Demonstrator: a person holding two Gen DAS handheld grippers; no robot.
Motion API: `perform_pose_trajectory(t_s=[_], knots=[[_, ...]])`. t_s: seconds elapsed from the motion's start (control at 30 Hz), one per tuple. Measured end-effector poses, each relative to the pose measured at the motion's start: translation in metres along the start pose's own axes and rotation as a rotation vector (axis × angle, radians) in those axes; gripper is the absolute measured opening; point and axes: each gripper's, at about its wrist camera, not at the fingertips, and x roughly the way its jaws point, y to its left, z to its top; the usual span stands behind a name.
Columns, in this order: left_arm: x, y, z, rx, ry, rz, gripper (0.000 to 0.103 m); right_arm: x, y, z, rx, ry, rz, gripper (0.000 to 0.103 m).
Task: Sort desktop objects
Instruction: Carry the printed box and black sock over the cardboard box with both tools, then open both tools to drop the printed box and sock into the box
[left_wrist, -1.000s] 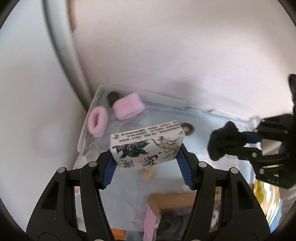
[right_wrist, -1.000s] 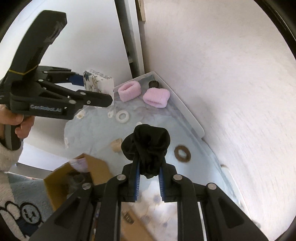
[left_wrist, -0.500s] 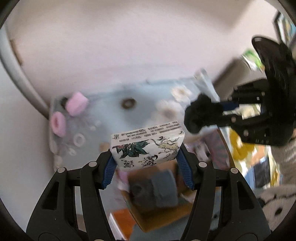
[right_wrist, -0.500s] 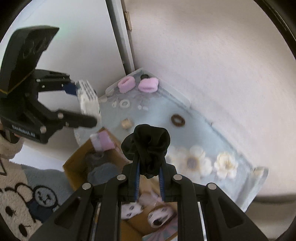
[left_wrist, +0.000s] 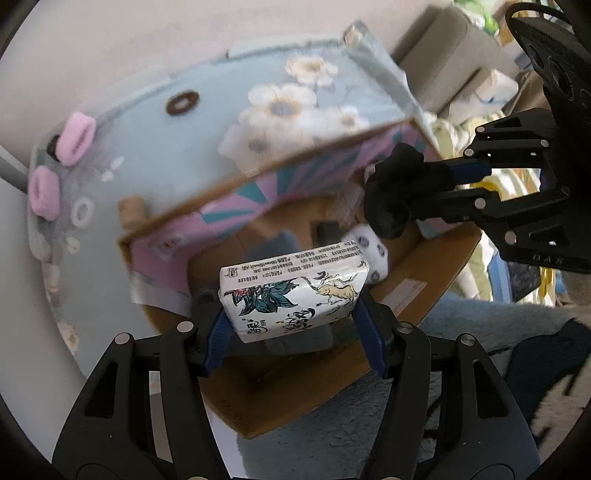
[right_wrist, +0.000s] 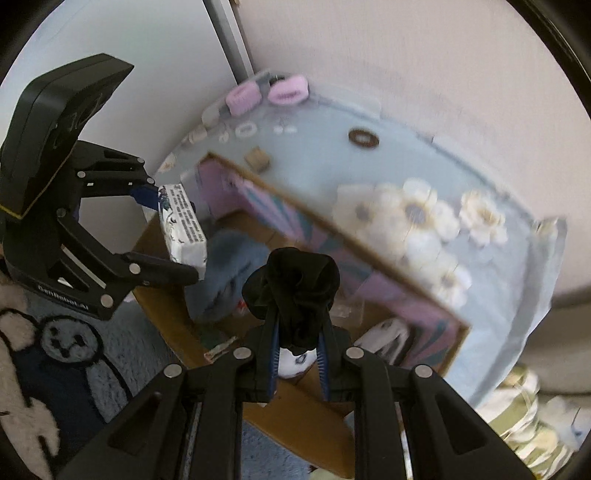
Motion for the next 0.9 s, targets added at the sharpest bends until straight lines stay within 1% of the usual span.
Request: perform_pose_trajectory(t_s=[0.13, 0.3, 0.67, 0.83, 0.87, 0.9], knots=[[0.017, -0.002, -0.006, -0.004, 0.040, -0.014, 0.057, 0.013, 0.000, -0.010, 0.034, 0.033, 0.011, 0.016], [0.026, -0.008, -0.008, 0.015, 0.070, -0.006, 0.057, 0.016, 0.002, -0.014, 0.052, 0.042, 0.019, 0.016], [0.024, -0.009, -0.003, 0.029, 0.067, 0.027, 0.057, 0.014, 0.000, -0.017, 0.066, 0.045, 0.013, 0.016], [0.026, -0.005, -0.003, 0.016, 0.076, 0.023, 0.057, 0.015, -0.004, -0.019, 0.081, 0.057, 0.012, 0.016], [0.026, -0.005, -0.002, 0.012, 0.077, 0.022, 0.059, 0.016, -0.005, -0.019, 0.083, 0.068, 0.015, 0.017], [0.027, -0.004, -0.001, 0.001, 0.078, 0.017, 0.063, 0.019, -0.006, -0.020, 0.088, 0.090, 0.024, 0.023]])
